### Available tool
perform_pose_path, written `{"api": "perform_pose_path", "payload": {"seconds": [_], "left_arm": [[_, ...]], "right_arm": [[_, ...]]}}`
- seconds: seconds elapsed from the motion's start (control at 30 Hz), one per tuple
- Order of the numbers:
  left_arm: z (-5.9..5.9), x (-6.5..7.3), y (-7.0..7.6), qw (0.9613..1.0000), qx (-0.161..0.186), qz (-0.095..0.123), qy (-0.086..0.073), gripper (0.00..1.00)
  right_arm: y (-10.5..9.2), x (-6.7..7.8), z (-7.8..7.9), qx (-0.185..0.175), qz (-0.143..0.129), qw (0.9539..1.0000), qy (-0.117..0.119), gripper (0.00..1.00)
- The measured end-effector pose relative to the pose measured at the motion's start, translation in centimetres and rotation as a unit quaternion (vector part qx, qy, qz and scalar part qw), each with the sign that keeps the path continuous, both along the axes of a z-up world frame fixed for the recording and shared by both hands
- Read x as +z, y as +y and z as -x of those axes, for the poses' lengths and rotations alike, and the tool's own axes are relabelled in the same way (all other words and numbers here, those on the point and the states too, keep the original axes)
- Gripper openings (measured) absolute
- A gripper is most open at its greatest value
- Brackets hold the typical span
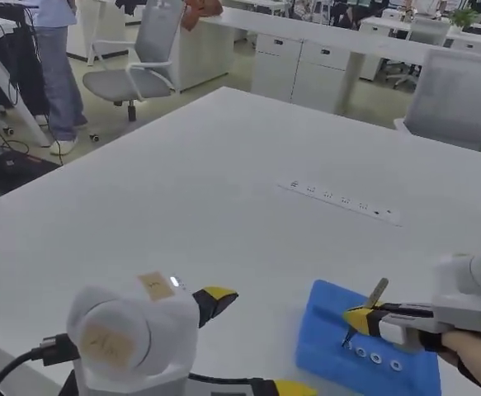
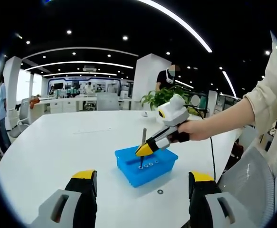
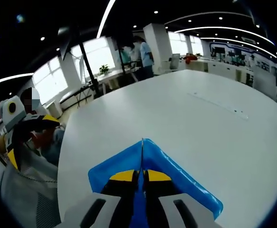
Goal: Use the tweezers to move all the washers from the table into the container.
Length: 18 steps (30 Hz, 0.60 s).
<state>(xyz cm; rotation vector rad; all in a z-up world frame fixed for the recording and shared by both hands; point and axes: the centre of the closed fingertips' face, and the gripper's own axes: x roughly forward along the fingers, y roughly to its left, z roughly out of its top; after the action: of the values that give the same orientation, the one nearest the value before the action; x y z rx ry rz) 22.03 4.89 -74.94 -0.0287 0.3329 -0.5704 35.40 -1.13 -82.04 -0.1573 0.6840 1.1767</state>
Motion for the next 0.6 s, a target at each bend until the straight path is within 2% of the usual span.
{"api": "perform_pose_path", "payload": {"seconds": [0.07,0.27,0.33,0.43,0.6], "left_arm": [[0.0,0.0,0.1,1.0,0.001,-0.001,0.0,0.8],[0.0,0.0,0.0,1.0,0.0,0.003,0.002,0.8],[0.0,0.2,-0.2,1.0,-0.004,0.009,-0.002,0.81],[0.0,0.1,-0.1,1.0,-0.002,0.005,0.001,0.81],[0.0,0.1,-0.1,1.0,-0.002,0.007,0.001,0.81]], "right_arm": [[0.0,1.0,0.1,-0.008,-0.024,0.9997,-0.002,0.04],[-0.6,3.5,1.5,-0.02,-0.057,0.9981,-0.014,0.04],[-0.9,4.4,1.9,-0.02,-0.063,0.9975,-0.024,0.04],[-1.3,5.7,2.8,-0.022,-0.085,0.9957,-0.029,0.04],[-1.6,6.7,4.7,-0.016,-0.097,0.9948,-0.029,0.04]]}}
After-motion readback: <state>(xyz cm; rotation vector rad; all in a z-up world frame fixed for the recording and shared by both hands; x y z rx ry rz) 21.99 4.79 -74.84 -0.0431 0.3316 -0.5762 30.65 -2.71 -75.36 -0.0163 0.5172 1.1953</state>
